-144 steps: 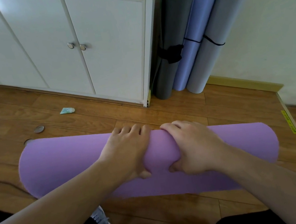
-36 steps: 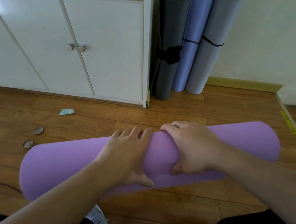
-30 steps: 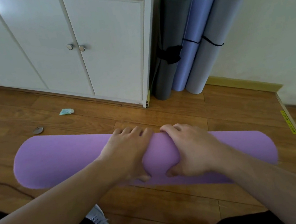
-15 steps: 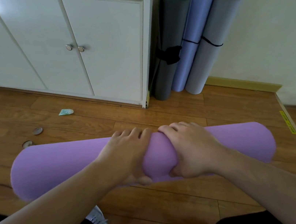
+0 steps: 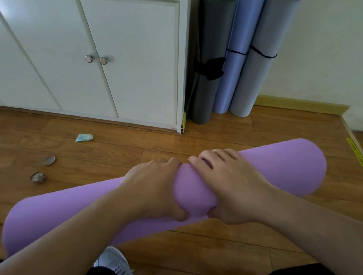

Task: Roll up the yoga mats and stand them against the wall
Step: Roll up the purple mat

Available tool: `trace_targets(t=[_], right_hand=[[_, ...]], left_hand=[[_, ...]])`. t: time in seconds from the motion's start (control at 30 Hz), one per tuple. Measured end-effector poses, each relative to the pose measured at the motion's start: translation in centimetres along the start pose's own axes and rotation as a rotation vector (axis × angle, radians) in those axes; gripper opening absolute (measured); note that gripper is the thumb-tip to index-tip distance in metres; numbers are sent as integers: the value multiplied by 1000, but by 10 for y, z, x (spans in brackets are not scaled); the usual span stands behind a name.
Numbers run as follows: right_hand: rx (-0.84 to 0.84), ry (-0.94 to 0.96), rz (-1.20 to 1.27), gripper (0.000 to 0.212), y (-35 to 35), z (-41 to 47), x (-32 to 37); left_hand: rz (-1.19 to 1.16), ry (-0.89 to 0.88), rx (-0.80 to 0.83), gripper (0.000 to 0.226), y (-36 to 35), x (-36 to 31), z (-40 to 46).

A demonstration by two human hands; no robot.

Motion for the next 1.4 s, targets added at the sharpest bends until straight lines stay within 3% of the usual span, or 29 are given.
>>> trace_targets(t=[0.27, 0.5, 0.63, 0.8, 0.87, 0.93, 1.03, 1.17, 1.3, 1.4], right_hand=[[36, -48, 180, 112, 0, -1, -15], [29, -28, 23, 143, 7, -4, -5], [-8, -15, -20, 128, 4, -2, -5], [-13, -36, 42, 116, 9, -2, -17], [18, -56, 117, 118, 7, -2, -21], [49, -64, 169, 120, 4, -2, -22], [60, -58, 190, 128, 3, -4, -18], [28, -30, 24, 144, 9, -7, -8], [-25, -22, -23, 125, 9, -2, -8], [-20, -28, 14, 116, 10, -1, -13]], left_hand=[[296, -64, -178, 119, -4, -25, 0], [0, -12, -48, 105, 9, 3, 4], [-63, -18, 2, 101, 9, 2, 2], [109, -66, -123, 118, 9, -13, -2], [242, -74, -182, 128, 5, -21, -3], [282, -85, -210, 123, 1, -25, -2], [177, -94, -163, 115, 4, -18, 2], [-9, -38, -75, 105, 19, 3, 0], [-45, -31, -27, 104, 17, 6, -2], [65, -58, -83, 113, 11, -5, -4]])
Point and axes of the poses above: each hand's wrist, its own z-axis towards the middle knuckle, its own y-axis out of the back of the hand, x = y × z, the point moved 9 cm from there along z, towards the middle knuckle, and after that the axes turned 11 degrees about x, right-handed, at the moved point
